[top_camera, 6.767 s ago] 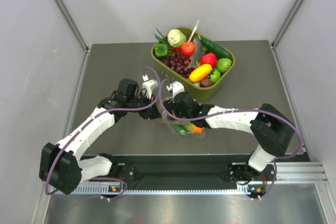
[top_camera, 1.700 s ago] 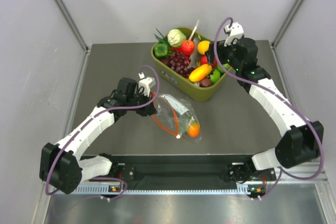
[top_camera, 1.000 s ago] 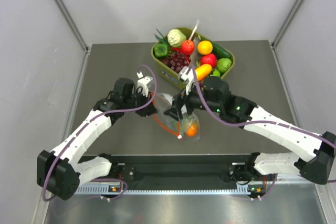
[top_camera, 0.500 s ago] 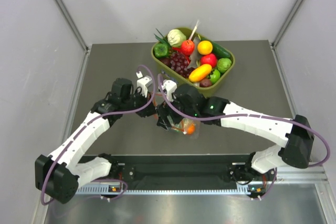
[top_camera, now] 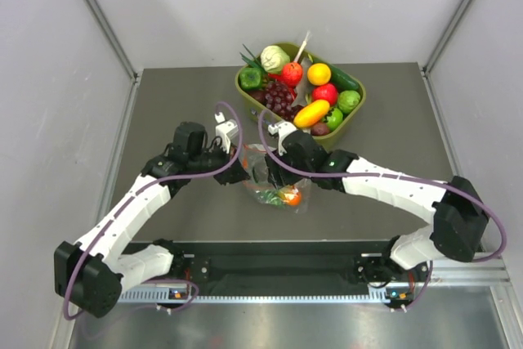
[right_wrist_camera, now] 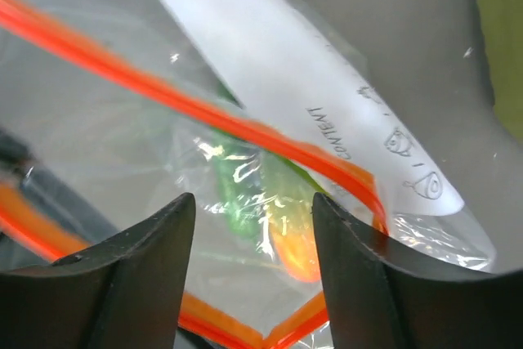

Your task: Open the zip-top bag and remove the fake food

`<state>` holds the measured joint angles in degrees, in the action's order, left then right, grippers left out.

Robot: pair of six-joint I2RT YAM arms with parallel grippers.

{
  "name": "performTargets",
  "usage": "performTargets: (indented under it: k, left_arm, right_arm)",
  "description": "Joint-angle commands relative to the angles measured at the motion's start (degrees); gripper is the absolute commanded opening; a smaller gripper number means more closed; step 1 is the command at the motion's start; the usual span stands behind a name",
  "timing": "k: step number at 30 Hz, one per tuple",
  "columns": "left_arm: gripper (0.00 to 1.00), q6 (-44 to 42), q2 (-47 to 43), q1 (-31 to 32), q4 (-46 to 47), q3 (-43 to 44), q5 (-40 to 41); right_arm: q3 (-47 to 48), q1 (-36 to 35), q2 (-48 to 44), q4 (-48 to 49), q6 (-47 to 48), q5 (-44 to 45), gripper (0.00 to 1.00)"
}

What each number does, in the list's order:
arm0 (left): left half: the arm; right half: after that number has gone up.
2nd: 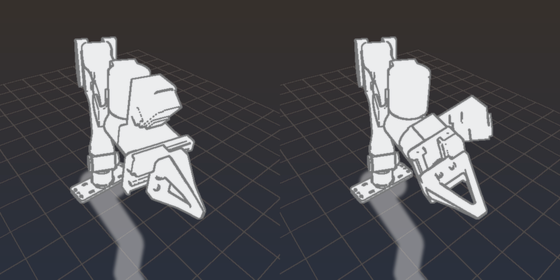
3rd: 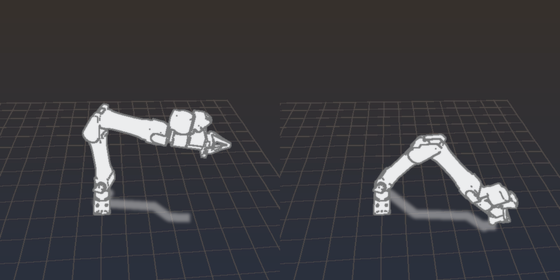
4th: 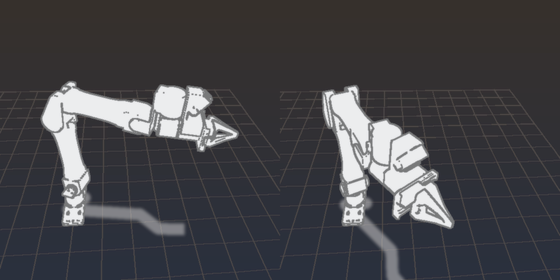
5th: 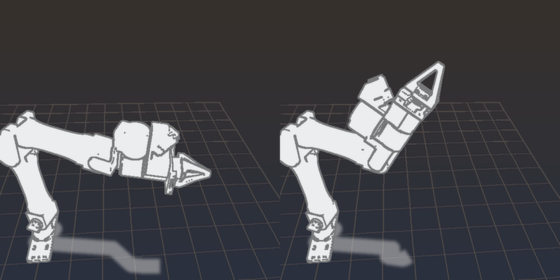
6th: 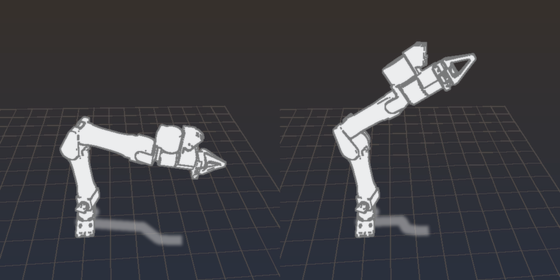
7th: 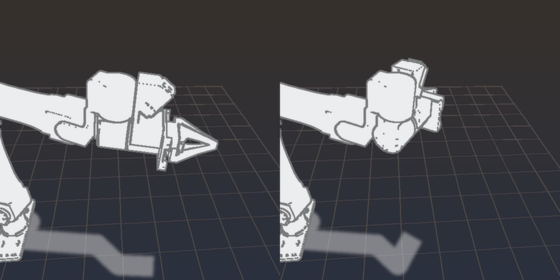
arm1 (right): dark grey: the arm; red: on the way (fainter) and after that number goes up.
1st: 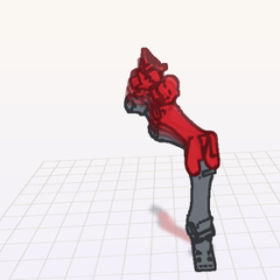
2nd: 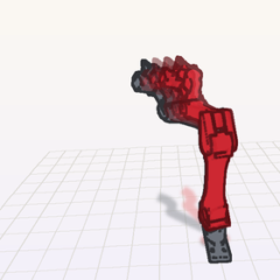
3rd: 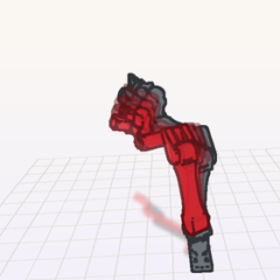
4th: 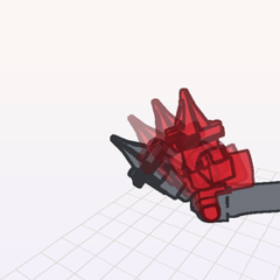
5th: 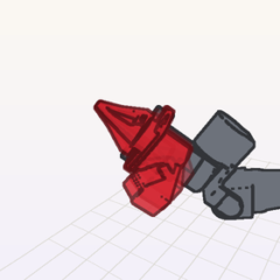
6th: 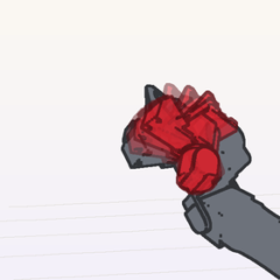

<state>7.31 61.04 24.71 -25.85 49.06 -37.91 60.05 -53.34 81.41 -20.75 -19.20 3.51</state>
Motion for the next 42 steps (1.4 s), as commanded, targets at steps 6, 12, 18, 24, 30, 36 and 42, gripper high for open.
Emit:
performTargets:
  k: [6, 12, 18, 24, 30, 36, 42]
  left_arm:
    - [0.0, -1.1, 1.1, -0.1, 3.2, -0.3, -3.5]
    - [0.0, -1.2, 2.1, 0.3, 3.1, -0.4, -3.6]
    - [0.0, -1.3, 2.5, 0.5, 3.1, -0.2, -3.3]
    - [0.0, -1.5, 2.1, 0.7, 3.2, -0.3, -3.0]
    - [0.0, -1.6, 1.9, 0.7, 3.1, -0.4, -3.1]
    - [0.0, -1.6, 1.8, 0.8, 3.1, -0.4, -3.0]
    - [0.0, -1.7, 1.1, 0.8, 2.6, -0.3, 0.0]
  right_arm:
    - [0.5, 0.5, 5.0, 6.5, 1.5, 4.7, 0.52]
    - [2.4, -0.3, 8.4, 9.0, 2.0, 4.8, 0.49]
    - [6.4, -2.6, 10.3, 9.5, 3.7, 2.7, 0.49]
    - [6.5, -3.3, 13.2, 12.4, 4.3, -1.0, 0.51]
    - [8.4, -3.3, 19.2, 12.0, 6.4, 2.6, 0.49]
    - [8.9, -3.4, 19.4, 8.6, 8.2, 8.1, 0.49]
    - [9.0, -3.6, 17.8, 1.2, 10.1, 10.1, 0.52]
